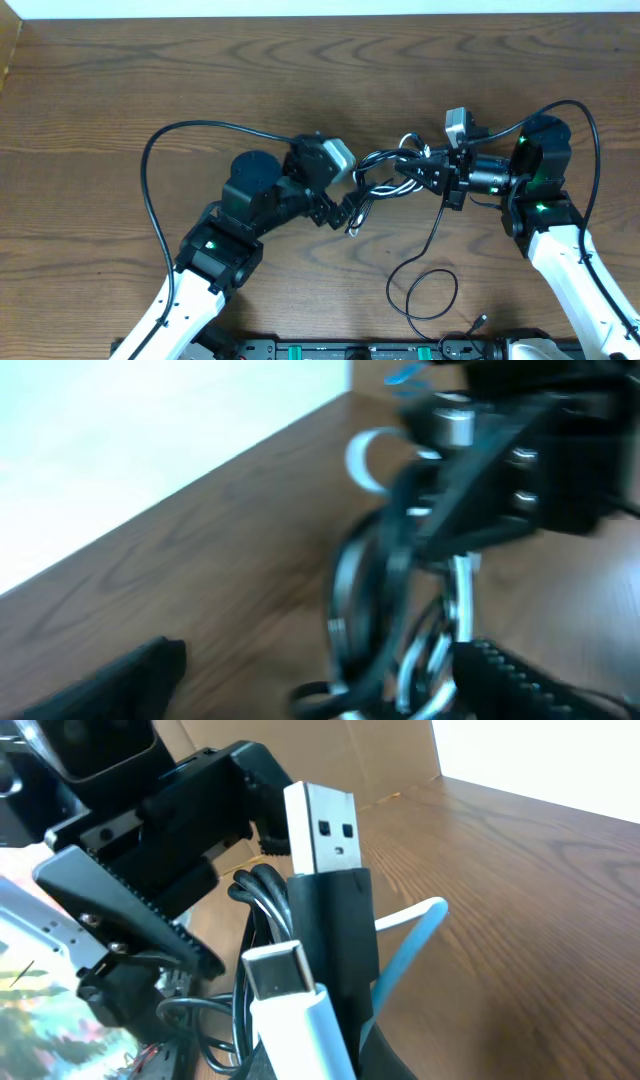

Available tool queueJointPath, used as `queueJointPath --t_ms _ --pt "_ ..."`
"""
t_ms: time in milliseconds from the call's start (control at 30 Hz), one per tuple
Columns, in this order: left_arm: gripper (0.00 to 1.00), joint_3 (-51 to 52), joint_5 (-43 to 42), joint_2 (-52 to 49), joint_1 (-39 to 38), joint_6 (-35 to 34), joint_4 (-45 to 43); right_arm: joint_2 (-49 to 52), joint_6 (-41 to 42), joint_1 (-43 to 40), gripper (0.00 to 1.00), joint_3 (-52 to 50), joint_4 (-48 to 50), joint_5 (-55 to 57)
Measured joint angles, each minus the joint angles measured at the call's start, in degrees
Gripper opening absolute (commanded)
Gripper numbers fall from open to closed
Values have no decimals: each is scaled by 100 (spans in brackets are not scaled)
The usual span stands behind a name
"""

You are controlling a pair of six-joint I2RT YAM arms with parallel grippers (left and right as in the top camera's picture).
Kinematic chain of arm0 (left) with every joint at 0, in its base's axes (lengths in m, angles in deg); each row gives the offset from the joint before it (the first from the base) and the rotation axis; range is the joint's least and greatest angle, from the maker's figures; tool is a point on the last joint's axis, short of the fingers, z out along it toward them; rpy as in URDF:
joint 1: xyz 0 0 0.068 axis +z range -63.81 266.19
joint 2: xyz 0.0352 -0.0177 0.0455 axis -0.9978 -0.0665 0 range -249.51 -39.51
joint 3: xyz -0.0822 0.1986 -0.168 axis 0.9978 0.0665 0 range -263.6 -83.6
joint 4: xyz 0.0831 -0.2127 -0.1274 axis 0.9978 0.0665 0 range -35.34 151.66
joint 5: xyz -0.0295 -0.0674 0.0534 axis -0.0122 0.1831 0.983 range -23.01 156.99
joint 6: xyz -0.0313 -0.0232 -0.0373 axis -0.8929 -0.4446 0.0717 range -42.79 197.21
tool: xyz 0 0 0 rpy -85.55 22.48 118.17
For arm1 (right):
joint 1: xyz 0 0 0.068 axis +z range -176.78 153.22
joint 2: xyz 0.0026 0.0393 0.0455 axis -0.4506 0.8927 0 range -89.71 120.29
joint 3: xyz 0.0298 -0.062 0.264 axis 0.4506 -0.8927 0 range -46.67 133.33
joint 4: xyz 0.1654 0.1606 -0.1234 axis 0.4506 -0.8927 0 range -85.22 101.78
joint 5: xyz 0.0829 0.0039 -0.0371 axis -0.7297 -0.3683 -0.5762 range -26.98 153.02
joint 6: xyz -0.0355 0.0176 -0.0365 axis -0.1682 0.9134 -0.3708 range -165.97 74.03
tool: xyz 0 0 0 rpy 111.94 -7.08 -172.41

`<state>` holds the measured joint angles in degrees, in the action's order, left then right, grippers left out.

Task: Untangle cables

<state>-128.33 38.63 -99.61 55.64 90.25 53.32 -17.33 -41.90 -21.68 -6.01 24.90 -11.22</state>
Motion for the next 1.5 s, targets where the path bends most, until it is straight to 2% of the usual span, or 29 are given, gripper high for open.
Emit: queueJointPath --t_ms 267,367,500,633,700,767,967,1033,1100,1167,1200,1300,1500 --pt "79 0 -339 -4 2 389 0 0 2 48 1 0 13 -389" --pt "74 0 -352 -22 2 407 -2 0 2 149 1 0 15 -459" --pt "48 0 -404 -35 2 505 -28 0 2 240 1 0 20 -479" --pt "8 0 -452 -35 0 511 -63 0 2 293 1 0 24 -483" --pt "8 0 -474 -37 -4 531 -68 0 4 293 2 0 26 -494" --pt "8 0 -457 -46 -2 520 -87 0 9 295 7 0 31 -494" --pt "7 0 -367 -57 -4 520 -120 0 50 297 6 0 39 -426" --pt "7 0 -321 -57 -11 520 -127 0 76 297 19 0 42 -398" --pt "7 0 -278 -57 -20 520 -131 0 96 297 37 0 44 -369" --pt "7 0 -234 -57 -20 520 -149 0 201 297 78 0 44 -278" --pt "8 0 -201 -57 -20 516 -153 0 293 297 88 0 39 -186" --pt "8 0 -61 -57 9 293 -264 0 734 295 98 0 37 302" --pt "8 0 476 -57 234 -809 -321 0 1296 229 99 0 33 844"
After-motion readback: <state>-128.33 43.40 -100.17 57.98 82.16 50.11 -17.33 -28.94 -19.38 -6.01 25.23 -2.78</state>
